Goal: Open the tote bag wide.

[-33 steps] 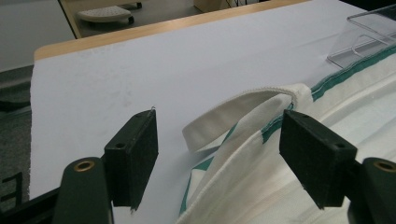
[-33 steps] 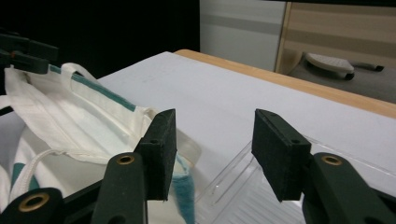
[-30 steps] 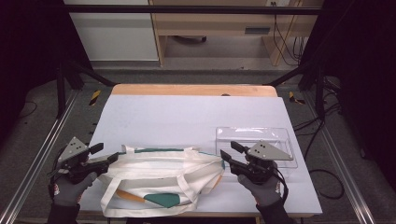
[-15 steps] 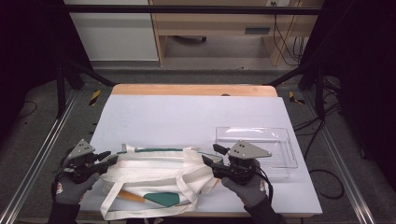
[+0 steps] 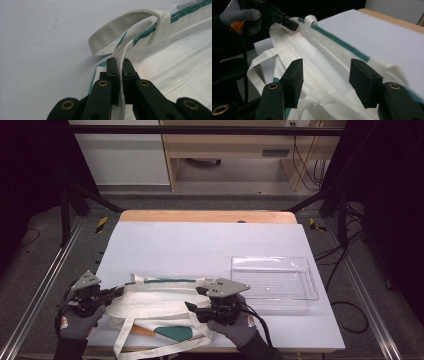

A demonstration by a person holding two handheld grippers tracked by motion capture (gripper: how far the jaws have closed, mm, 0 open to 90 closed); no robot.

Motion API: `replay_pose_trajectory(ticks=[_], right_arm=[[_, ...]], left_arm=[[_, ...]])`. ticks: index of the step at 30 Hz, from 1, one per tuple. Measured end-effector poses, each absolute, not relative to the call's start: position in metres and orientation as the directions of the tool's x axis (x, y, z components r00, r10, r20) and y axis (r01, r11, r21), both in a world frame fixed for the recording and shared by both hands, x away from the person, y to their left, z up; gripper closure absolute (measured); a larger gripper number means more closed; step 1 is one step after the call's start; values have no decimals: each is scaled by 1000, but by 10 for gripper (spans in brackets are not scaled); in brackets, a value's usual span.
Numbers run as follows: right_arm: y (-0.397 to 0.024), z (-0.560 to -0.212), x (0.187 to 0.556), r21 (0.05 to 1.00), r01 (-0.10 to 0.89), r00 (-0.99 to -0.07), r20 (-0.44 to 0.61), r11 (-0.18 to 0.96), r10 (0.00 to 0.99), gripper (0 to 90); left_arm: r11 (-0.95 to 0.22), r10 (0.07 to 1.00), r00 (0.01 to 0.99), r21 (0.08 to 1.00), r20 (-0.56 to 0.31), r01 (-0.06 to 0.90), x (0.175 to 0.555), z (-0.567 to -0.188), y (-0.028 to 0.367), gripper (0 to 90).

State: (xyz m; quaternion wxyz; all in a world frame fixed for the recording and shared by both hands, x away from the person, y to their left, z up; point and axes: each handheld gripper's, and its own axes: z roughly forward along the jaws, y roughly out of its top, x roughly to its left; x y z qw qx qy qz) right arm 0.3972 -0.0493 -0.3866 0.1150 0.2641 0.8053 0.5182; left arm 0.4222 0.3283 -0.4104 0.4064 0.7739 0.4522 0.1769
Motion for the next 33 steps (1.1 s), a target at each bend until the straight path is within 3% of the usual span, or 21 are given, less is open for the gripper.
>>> replay_pose_trajectory(ticks=[15,18,20,23,24,25,29,31,32,33], right_arm=[[-16,-432,399,826,327,-848,42,460,528,337],[-15,-438,400,829,324,-846,38,456,532,396],[-16,-440,400,831,310,-844,17,462,536,542],[-18,-440,400,830,313,-842,17,462,539,664],[-18,-440,400,830,313,-842,17,462,539,664],[-19,-439,400,825,309,-828,-12,474,561,843],[-23,-439,403,829,324,-828,16,455,560,894],[-25,-436,404,831,327,-835,30,451,549,900],[-26,-433,404,833,323,-842,36,448,538,900],[-27,-428,404,854,303,-837,26,424,547,811]], left_arm=[[-227,851,514,802,-113,553,421,-413,329,867],[-229,850,515,803,-110,550,421,-413,329,867],[-241,850,517,802,-97,547,421,-413,328,867],[-243,853,514,802,-92,546,421,-413,327,866],[-243,853,514,802,-92,546,421,-413,327,865],[-241,853,514,800,-96,549,422,-414,327,863],[-241,854,512,805,-90,543,422,-414,327,847],[-228,851,516,818,-96,528,424,-413,329,733],[-211,846,521,827,-112,521,425,-411,331,733],[-201,840,528,833,-124,515,426,-410,331,641]])
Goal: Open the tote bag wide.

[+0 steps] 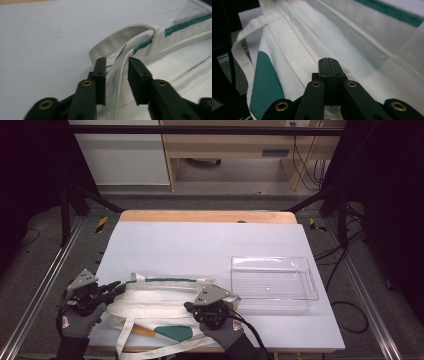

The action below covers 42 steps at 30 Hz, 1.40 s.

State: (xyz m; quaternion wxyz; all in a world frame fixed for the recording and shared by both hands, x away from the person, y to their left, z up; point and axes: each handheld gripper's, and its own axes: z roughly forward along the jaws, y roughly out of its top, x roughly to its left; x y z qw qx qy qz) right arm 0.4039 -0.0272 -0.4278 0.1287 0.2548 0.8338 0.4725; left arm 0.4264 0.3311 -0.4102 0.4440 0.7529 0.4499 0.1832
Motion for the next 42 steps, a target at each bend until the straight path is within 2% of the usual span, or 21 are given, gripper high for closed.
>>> replay_pose_trajectory(ticks=[1,2,5,8,9,12,13,15,16,17,18,19,21,27,35,42], right_arm=[[-27,-428,404,854,303,-837,26,424,547,811],[-28,-426,407,861,309,-829,36,404,558,677],[-23,-431,410,842,334,-816,34,424,577,548],[-19,-435,410,833,322,-816,3,450,578,498],[-17,-436,409,831,316,-818,-5,457,575,489],[-17,-436,409,826,325,-826,10,461,564,524],[-17,-437,409,822,329,-829,15,465,559,556],[-14,-441,407,819,339,-844,47,463,535,657],[-14,-441,407,819,339,-844,47,463,535,657],[-14,-440,405,816,324,-843,20,478,538,764],[-14,-440,405,816,324,-843,20,478,538,764],[-16,-439,405,811,346,-837,39,472,546,868],[-18,-438,405,811,346,-842,47,471,538,900],[-23,-432,401,801,370,-871,123,470,476,900],[-24,-445,389,773,382,-877,132,506,461,900],[-18,-471,384,730,401,-870,115,554,479,900]], left_arm=[[-204,834,539,840,-120,503,428,-409,330,641],[-229,826,556,845,-95,484,432,-408,325,532],[-270,812,579,832,-75,485,442,-410,316,466],[-289,810,583,818,-69,497,447,-414,312,463],[-304,809,584,807,-61,506,448,-416,310,518],[-320,807,586,781,-73,537,448,-421,307,646],[-322,809,583,775,-73,544,447,-421,306,646],[-322,811,580,767,-79,555,446,-420,306,763],[-316,813,576,767,-85,559,445,-419,306,763],[-310,814,573,766,-92,564,444,-419,307,796],[-304,817,568,766,-96,567,443,-419,307,796],[-294,820,563,765,-106,573,443,-418,306,812],[-287,821,560,765,-113,576,443,-417,307,823],[-205,826,535,789,-177,579,439,-413,312,835],[-107,841,494,827,-221,552,435,-407,313,836],[-82,875,446,849,-190,522,435,-412,305,837]])
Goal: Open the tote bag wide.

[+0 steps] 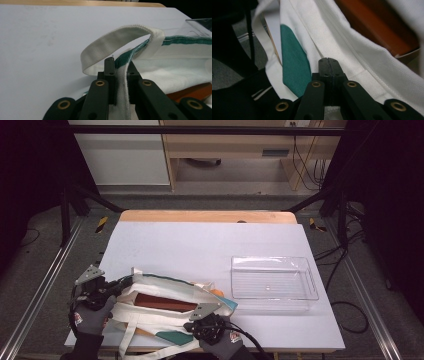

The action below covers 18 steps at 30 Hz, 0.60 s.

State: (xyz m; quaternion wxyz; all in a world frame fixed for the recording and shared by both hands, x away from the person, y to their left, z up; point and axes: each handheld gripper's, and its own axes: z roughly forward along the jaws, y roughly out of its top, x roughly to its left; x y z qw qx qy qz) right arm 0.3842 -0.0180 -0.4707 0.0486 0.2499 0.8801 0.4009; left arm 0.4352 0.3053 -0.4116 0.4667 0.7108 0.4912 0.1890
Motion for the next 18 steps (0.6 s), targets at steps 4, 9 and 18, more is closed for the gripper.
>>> replay_pose_trajectory(ticks=[4,9,18], right_arm=[[-17,-476,385,731,401,-869,112,553,482,900],[-20,-460,383,765,380,-878,120,521,464,784],[-38,-436,387,837,351,-838,82,419,539,642]], left_arm=[[-85,875,446,846,-189,527,438,-416,305,829],[-102,871,454,835,-187,540,440,-417,308,777],[-94,865,473,872,-167,481,431,-405,314,534]])
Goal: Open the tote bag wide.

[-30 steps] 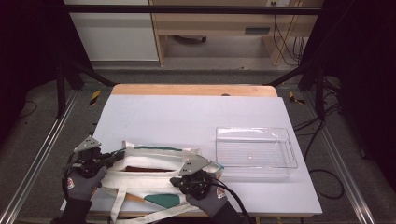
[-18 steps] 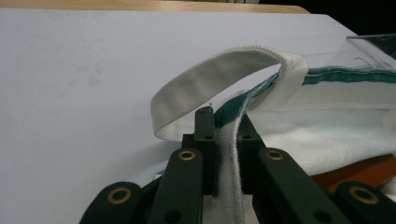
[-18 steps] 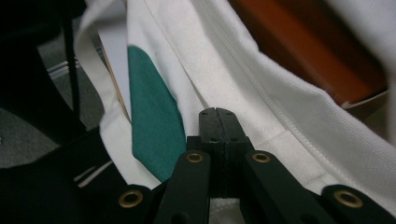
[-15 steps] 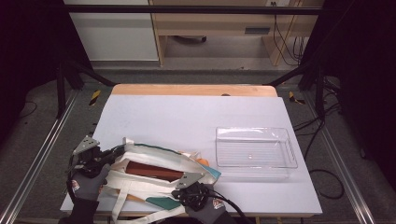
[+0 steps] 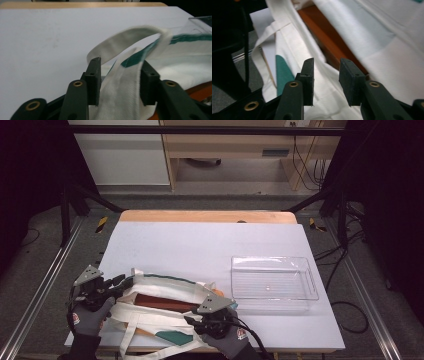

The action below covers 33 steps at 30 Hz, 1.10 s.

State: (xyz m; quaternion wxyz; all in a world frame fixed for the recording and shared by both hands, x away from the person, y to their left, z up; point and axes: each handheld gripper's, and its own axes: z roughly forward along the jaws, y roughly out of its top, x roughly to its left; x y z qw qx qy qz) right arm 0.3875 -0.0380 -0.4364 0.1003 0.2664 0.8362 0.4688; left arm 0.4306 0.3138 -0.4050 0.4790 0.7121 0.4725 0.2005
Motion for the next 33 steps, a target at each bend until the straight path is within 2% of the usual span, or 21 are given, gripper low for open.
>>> replay_pose_trajectory(ticks=[1,3,8,12,15,18,22,26,27,28,29,30,31,32,33], right_arm=[[-39,-437,388,839,348,-833,73,417,548,630],[-41,-437,390,832,352,-816,48,429,576,608],[-44,-439,393,823,366,-800,41,433,598,552],[-42,-445,394,802,386,-793,35,457,608,482],[-41,-447,395,796,387,-797,35,465,603,465],[-41,-449,396,799,397,-795,54,451,604,435],[-40,-453,396,797,397,-799,56,456,598,406],[-38,-455,396,786,397,-804,49,474,592,436],[-38,-456,396,774,396,-803,32,493,595,525],[-38,-456,396,774,396,-803,32,493,595,525],[-38,-457,396,760,401,-798,15,511,603,625],[-38,-457,396,758,401,-794,8,514,608,681],[-38,-457,396,758,401,-794,8,514,608,681],[-40,-456,395,751,402,-786,-10,524,618,796],[-41,-455,396,748,407,-783,-9,524,622,835]], left_arm=[[-92,865,474,878,-163,469,428,-401,314,534],[-82,867,476,898,-150,432,419,-392,316,479],[-97,858,497,910,-128,403,407,-387,312,473],[-197,835,548,899,-55,390,400,-389,295,497],[-295,809,588,877,17,380,399,-395,281,497],[-349,806,590,837,40,420,407,-408,274,448],[-350,816,576,824,36,445,413,-417,279,397],[-341,821,570,824,27,452,416,-419,281,417],[-344,826,563,816,27,466,417,-420,281,439],[-344,826,563,816,27,466,417,-420,281,463],[-346,827,561,803,17,485,419,-422,281,499],[-344,832,554,797,14,497,420,-423,281,538],[-344,832,554,797,14,497,420,-423,281,574],[-350,835,550,788,17,506,420,-423,281,625],[-352,835,551,783,14,513,421,-423,282,652]])
